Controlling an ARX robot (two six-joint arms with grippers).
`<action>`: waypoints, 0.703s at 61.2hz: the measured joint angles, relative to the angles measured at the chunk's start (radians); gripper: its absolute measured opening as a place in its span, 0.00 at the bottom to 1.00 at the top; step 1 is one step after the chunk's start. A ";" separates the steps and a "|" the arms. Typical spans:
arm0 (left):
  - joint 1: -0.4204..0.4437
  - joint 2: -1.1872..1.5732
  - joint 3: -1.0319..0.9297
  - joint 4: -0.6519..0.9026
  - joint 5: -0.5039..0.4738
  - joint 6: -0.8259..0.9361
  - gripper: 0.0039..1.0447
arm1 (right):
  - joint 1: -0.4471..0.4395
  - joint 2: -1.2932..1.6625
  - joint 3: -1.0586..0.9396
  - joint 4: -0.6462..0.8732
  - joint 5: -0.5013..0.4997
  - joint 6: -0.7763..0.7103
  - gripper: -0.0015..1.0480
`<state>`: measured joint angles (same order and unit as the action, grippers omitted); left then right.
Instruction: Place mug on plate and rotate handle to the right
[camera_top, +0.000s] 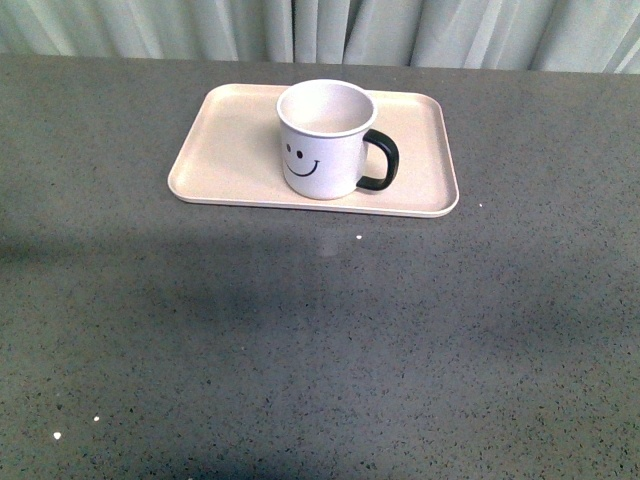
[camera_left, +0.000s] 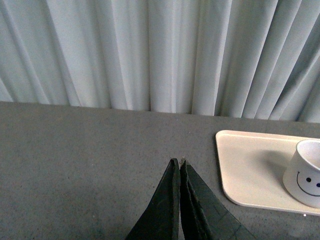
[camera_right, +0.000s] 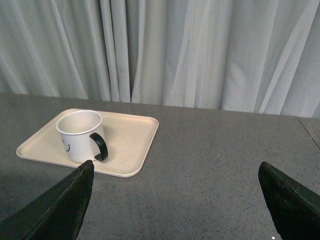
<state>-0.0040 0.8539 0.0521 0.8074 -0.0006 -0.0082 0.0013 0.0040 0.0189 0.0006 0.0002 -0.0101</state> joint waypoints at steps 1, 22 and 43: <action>0.001 -0.010 -0.010 -0.006 0.000 0.000 0.01 | 0.000 0.000 0.000 0.000 0.000 0.000 0.91; 0.001 -0.256 -0.039 -0.225 0.001 0.000 0.01 | 0.000 0.000 0.000 0.000 0.000 0.000 0.91; 0.001 -0.480 -0.039 -0.434 0.000 0.000 0.01 | 0.000 0.000 0.000 0.000 0.000 0.000 0.91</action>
<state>-0.0032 0.3740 0.0132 0.3737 -0.0002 -0.0082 0.0013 0.0040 0.0189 0.0006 -0.0002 -0.0105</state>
